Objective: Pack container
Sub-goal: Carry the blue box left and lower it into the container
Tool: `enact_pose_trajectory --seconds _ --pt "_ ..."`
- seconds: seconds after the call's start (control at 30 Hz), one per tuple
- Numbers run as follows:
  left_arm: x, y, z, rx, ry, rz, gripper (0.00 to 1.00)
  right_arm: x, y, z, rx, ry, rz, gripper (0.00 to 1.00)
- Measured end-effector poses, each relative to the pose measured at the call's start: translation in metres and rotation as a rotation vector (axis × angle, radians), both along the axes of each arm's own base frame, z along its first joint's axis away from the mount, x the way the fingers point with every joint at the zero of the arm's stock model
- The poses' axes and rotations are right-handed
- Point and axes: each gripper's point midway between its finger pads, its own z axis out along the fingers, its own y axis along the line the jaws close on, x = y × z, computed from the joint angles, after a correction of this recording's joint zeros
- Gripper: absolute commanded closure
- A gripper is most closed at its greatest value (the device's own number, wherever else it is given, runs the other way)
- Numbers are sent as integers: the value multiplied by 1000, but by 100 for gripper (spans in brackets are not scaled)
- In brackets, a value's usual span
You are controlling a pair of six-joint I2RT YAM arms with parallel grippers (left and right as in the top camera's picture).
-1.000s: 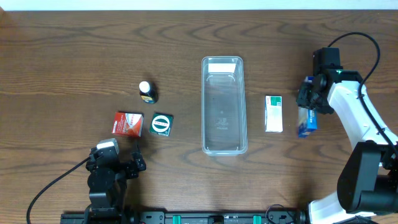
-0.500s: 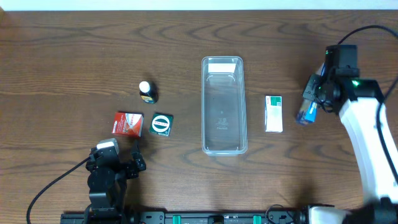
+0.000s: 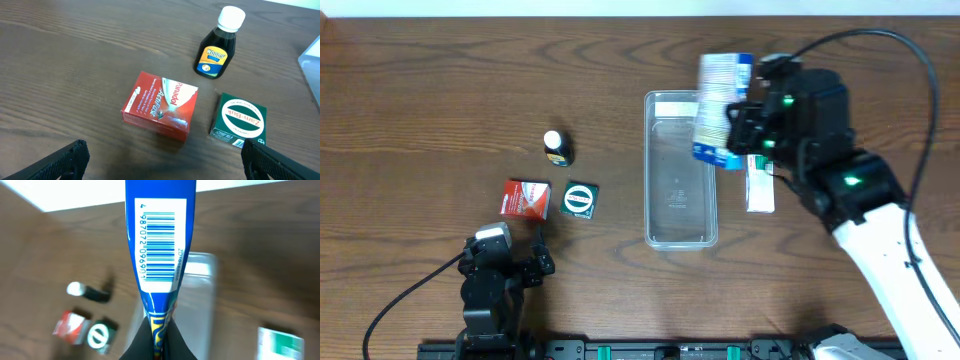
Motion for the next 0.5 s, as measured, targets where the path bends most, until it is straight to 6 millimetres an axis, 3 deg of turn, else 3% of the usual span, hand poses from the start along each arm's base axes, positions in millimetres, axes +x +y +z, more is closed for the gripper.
enact_pose_trajectory --seconds 0.13,0.33,0.4,0.5 --pt "0 0 0 0 0 0 2 10 28 -36 8 90 -1 99" --pt "0 0 0 0 0 0 2 39 40 -109 -9 235 -98 97" --pt "0 0 0 0 0 0 2 44 43 -123 -1 259 -111 96" --pt "0 0 0 0 0 0 2 48 49 -129 29 271 -112 95"
